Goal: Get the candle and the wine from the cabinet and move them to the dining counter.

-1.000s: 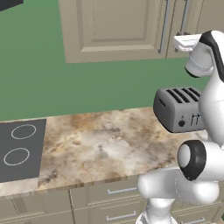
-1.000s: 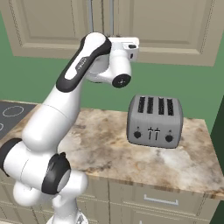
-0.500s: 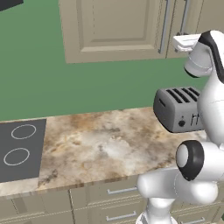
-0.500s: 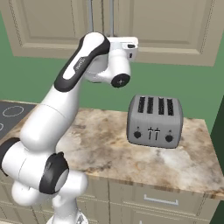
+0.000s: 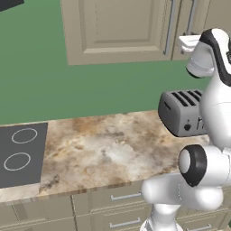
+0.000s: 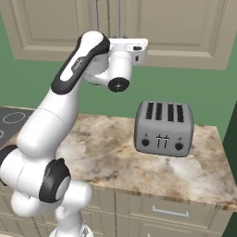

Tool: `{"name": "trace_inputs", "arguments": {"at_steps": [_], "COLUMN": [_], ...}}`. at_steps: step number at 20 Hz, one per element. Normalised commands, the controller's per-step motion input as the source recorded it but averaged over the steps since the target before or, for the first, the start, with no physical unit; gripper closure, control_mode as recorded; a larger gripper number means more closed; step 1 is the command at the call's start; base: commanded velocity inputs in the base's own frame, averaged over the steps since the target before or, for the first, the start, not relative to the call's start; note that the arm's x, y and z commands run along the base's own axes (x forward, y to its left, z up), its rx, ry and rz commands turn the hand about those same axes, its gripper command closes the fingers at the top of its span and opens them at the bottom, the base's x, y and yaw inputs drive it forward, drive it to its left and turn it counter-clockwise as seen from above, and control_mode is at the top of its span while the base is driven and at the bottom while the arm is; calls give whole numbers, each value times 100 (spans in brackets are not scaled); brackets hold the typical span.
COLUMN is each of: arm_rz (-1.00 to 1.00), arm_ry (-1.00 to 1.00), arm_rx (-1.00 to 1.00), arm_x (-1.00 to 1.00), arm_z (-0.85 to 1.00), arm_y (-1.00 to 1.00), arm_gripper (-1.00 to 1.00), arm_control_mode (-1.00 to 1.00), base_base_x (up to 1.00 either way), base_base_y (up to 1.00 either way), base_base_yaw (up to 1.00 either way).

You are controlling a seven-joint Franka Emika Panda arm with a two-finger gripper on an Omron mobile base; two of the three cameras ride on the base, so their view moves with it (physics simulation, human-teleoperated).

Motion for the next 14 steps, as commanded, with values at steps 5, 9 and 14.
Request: {"name": "trace_inputs", "arguments": {"at_steps": [5,9,14], "arm_rz": [-26,-17,-13], "arm_ry": [5,3,2], "arm_rx": [0,0,0], "arm_x": [-64,-82,-92], "arm_z": [50,46,40], "arm_y": [-64,-88,-94], "arm_gripper": [100,100,100], "arm_control_mode": [-100,-100,-100], "base_base_x": [0,0,0], "base_base_y": [0,0,0], "base_base_yaw": [0,0,0]}}
